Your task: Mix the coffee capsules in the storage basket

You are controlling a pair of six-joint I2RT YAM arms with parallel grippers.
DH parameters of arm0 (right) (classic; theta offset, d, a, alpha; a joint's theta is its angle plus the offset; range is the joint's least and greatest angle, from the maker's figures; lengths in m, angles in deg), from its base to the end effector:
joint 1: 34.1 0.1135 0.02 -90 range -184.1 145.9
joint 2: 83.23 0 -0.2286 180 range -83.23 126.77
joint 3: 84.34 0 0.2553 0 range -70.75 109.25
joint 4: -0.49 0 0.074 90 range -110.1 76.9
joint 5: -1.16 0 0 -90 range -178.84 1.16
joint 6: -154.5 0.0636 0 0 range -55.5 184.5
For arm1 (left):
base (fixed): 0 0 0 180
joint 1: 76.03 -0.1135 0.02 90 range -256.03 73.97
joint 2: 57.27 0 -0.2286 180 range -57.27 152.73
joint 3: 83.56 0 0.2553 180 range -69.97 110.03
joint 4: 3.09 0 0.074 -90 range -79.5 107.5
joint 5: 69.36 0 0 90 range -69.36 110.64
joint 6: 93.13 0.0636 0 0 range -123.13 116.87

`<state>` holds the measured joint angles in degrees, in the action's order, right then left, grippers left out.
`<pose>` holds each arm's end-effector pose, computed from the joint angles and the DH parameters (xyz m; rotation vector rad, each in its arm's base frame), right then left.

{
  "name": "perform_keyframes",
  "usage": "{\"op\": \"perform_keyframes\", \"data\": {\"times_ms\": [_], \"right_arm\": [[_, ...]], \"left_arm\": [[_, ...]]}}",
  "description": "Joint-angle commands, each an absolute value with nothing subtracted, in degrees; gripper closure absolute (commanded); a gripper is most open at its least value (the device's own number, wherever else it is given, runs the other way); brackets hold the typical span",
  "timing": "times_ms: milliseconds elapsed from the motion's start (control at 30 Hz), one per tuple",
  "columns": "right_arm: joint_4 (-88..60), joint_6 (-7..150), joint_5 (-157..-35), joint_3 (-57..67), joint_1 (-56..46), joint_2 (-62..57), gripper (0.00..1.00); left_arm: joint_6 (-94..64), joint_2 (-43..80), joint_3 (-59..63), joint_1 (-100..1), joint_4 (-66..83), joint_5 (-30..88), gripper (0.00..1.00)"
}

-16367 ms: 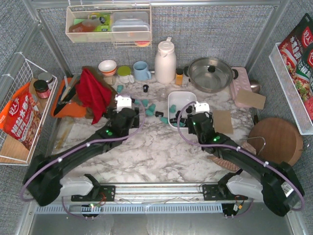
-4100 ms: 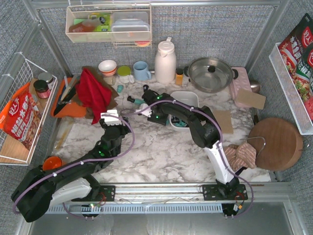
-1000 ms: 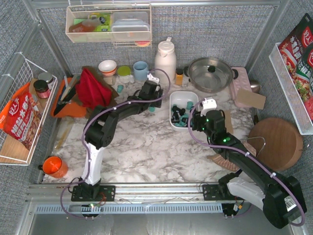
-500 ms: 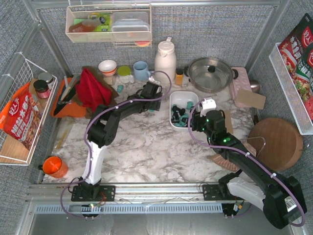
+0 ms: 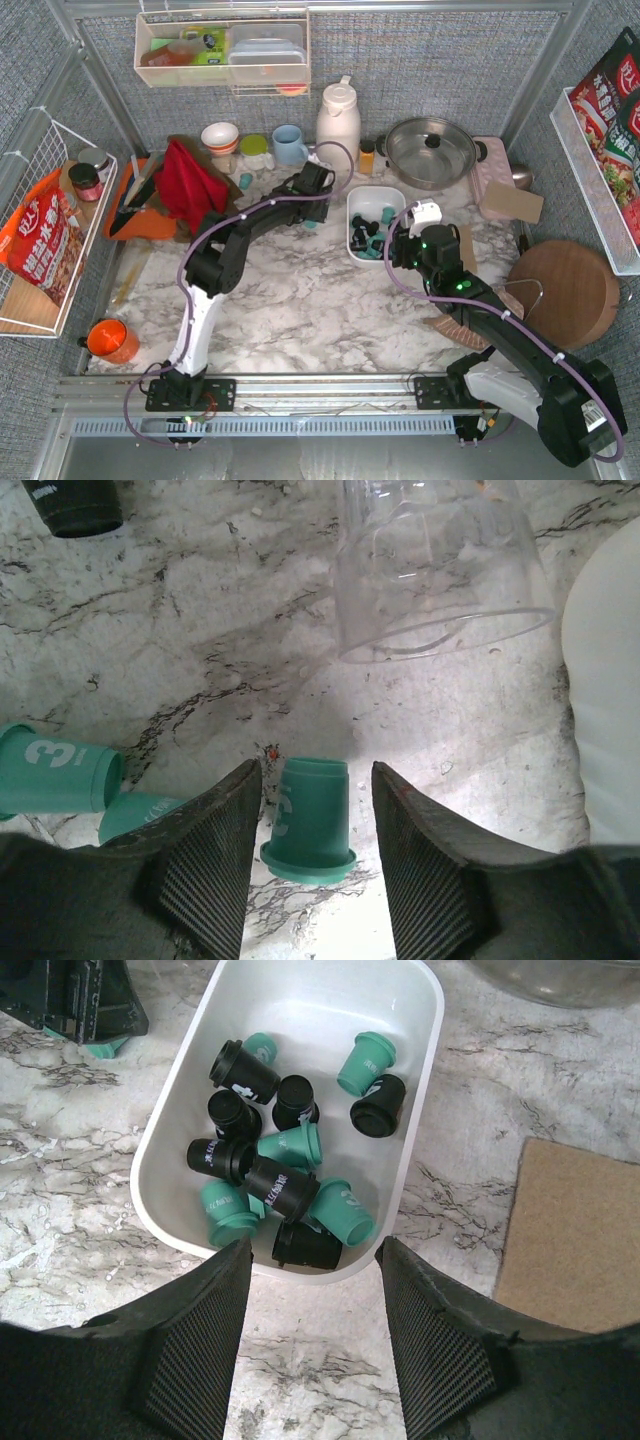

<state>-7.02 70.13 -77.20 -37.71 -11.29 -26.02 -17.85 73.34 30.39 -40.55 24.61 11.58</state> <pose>0.2600 0.0954 0.2165 -0.1432 1.8771 0.1490 0.4221 -0.2885 0.1182 0.3456 2.3209 -0.2503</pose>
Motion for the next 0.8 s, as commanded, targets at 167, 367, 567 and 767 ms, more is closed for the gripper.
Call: {"op": "perform_keyframes", "data": {"times_ms": [167, 367, 567, 767], "right_arm": [[-6.47, 69.78, -77.50, -37.09, -11.25, -25.93, 0.41], [-6.34, 69.86, -77.66, -37.09, -11.25, -25.67, 0.41], [-6.43, 69.77, -77.59, -37.07, -11.21, -25.74, 0.41], [-6.54, 69.69, -77.41, -37.10, -11.24, -26.01, 0.41]], "left_arm": [[-16.60, 75.57, 33.96, -40.59, 30.78, 10.10, 0.52], [-16.31, 75.19, 34.27, -40.61, 31.51, 9.48, 0.56], [-16.94, 72.99, 32.71, -40.61, 29.02, 11.77, 0.62], [-19.20, 63.69, 25.82, -40.04, 18.61, 19.37, 0.63]]}}
